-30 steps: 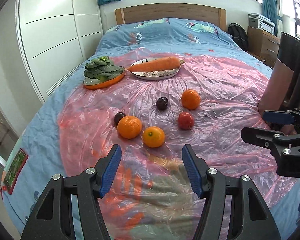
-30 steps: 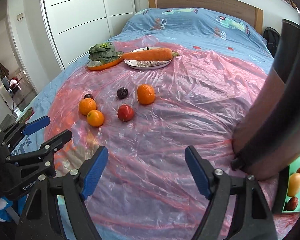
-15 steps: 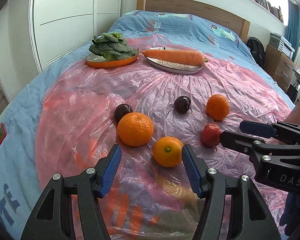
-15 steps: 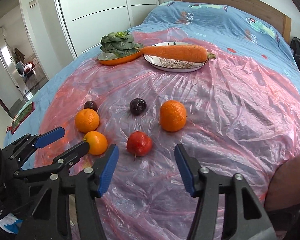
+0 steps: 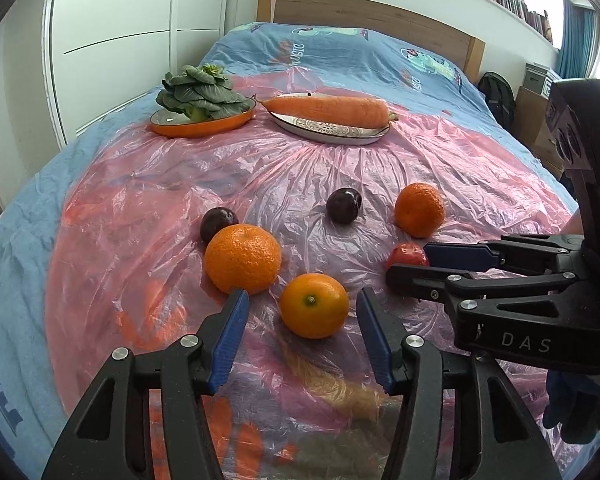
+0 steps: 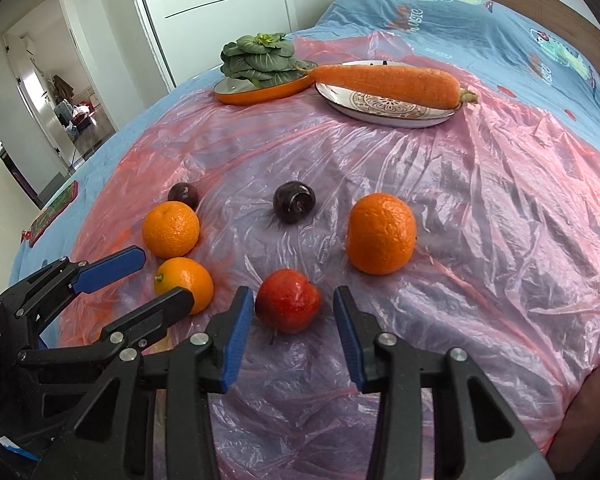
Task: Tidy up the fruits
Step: 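Grasp an orange with the left tool while the right tool grasps a red apple, then carry the orange and red apple past the kettle over the green tray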
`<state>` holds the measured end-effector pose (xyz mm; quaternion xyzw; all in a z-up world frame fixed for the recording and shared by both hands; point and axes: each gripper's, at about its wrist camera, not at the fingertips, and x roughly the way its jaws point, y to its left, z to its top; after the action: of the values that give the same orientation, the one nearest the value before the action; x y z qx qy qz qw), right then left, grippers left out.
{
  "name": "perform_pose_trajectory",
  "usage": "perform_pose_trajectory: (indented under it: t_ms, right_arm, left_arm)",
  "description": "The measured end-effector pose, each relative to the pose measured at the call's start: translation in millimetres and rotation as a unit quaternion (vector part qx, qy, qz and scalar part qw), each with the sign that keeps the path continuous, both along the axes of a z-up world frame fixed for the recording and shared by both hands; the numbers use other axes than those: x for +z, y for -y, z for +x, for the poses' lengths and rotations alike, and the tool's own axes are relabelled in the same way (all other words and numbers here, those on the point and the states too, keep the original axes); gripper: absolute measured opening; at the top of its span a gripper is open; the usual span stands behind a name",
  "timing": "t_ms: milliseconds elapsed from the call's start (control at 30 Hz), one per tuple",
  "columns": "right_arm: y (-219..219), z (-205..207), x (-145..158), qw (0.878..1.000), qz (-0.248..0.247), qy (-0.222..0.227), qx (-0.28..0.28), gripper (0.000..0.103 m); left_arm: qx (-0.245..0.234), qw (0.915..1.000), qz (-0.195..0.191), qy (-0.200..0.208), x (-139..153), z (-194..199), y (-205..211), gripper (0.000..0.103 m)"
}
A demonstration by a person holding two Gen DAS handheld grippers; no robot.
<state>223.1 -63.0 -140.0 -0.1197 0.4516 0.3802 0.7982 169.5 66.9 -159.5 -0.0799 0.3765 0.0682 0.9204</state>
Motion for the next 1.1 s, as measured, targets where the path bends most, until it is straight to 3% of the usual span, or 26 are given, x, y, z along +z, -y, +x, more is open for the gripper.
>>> perform_pose_trajectory:
  t_ms: [300, 500, 1100]
  right_arm:
    - [-15.0, -0.8, -10.9, 0.998, -0.040, 0.017, 0.046, 0.054]
    - [-15.7, -2.4, -13.9, 0.998, -0.042, 0.026, 0.045, 0.052]
    - [18.1, -27.9, 26.5, 0.999, -0.018, 0.031, -0.008, 0.052]
  left_arm:
    - [-0.006, 0.9995, -0.017, -0.026, -14.6, 10.8, -1.3, 0.033]
    - [-0.008, 0.9983, -0.051, -0.028, -17.2, 12.6, -9.8, 0.033]
    - [-0.014, 0.9978, -0.064, -0.013, 6.8, -3.9, -7.7, 0.033]
